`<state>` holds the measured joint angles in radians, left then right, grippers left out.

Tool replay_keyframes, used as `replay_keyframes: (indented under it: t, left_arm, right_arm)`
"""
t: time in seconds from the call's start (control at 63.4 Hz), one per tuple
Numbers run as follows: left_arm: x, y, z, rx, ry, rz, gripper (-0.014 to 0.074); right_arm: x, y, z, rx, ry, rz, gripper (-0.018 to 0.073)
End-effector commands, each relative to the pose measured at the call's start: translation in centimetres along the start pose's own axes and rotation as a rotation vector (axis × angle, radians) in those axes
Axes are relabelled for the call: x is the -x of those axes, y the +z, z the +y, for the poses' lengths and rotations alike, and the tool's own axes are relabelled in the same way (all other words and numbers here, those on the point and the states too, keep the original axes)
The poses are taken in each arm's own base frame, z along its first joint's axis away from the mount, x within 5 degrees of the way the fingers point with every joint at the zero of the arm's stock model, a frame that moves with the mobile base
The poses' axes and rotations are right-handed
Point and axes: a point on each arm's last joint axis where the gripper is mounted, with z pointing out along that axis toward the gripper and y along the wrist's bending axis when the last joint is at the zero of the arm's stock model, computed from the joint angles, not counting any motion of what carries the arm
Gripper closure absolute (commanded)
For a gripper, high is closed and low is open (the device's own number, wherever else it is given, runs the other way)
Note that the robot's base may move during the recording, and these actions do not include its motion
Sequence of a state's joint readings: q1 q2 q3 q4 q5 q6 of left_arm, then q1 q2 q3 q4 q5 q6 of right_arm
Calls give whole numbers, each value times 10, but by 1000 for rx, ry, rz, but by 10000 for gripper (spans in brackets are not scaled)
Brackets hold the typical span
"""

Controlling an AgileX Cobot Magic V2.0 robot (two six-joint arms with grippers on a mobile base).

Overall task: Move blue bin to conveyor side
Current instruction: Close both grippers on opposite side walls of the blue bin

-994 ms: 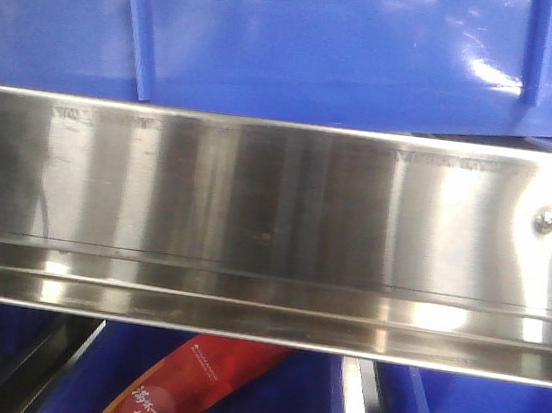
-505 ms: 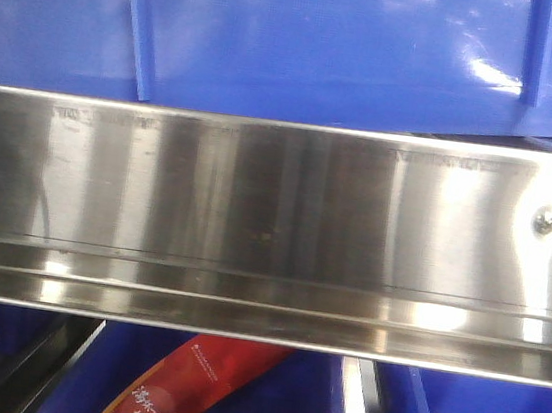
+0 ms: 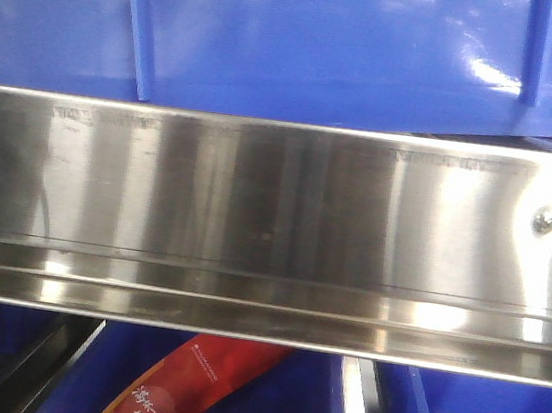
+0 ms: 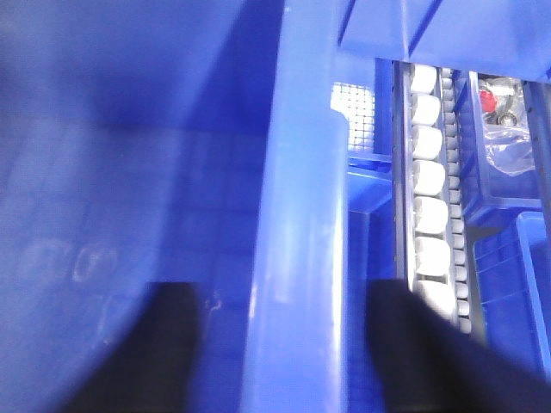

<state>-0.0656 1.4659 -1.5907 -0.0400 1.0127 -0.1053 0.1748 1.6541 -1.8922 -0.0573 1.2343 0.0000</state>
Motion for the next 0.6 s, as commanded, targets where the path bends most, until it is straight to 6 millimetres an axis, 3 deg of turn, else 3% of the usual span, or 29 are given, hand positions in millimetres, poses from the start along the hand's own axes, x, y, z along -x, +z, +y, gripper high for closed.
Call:
replay_keyframes:
  t: [0.0,0.11,0.363,0.442,0.584]
  left_arm:
    - [0,0,-1,-2,-4,-4,613]
    - [0,0,-2,-4,-6,-6,613]
    - [5,0,-2,-11,-6,-59,587]
    - [7,-1,-2,-13,-6,-79,485]
    - [7,0,-4,-18,-2,-81,215]
  right_arm:
    - [1,0,-2,-13,4,-13,479]
    - [1,0,-2,-13,4,-13,660]
    - [1,0,-2,-13,4,-13,637]
    - [1,0,-2,-13,4,-13,637]
    - [1,0,-2,-13,4,-13,637]
